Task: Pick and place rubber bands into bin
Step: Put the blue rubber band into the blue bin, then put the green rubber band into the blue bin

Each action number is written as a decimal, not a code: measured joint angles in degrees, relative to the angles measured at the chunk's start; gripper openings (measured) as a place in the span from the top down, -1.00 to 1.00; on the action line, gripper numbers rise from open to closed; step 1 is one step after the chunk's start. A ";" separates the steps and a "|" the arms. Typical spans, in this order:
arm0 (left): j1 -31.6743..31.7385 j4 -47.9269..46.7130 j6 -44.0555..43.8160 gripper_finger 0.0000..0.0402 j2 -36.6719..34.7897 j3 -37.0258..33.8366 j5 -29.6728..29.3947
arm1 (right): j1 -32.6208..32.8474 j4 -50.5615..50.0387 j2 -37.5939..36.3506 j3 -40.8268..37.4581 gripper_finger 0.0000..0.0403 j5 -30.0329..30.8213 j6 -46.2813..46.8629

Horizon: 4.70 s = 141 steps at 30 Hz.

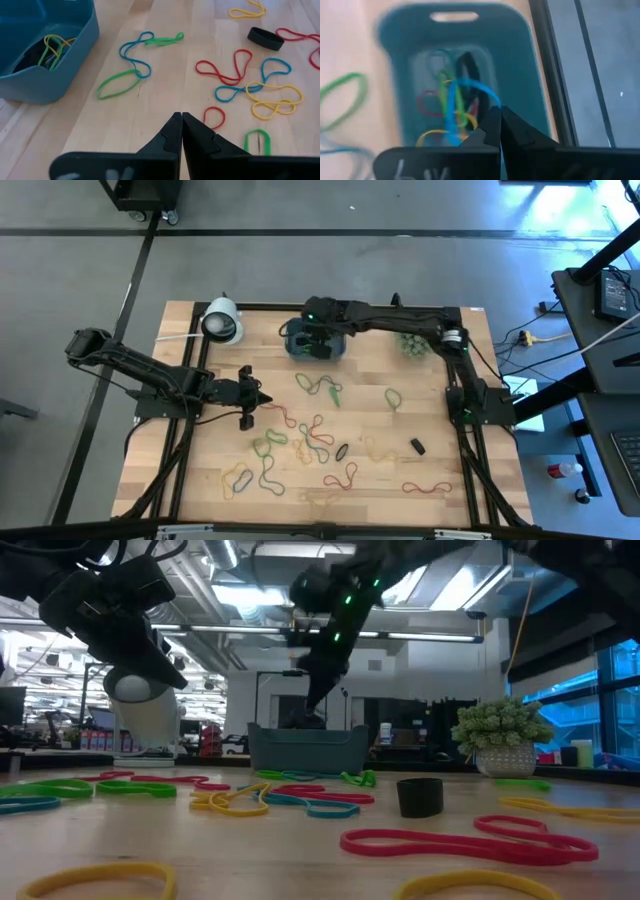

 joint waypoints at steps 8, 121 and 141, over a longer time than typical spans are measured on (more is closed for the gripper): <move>-0.01 -0.91 -0.02 0.96 0.00 0.00 0.05 | -3.70 3.35 6.83 1.78 0.99 -2.24 -0.30; -13.31 -28.93 -31.63 0.52 36.15 21.33 9.42 | 36.05 37.93 -49.16 -81.46 0.98 12.26 47.79; -13.66 -24.84 -29.99 0.53 33.21 21.76 8.56 | 36.03 38.97 -49.14 -81.46 0.97 12.26 47.61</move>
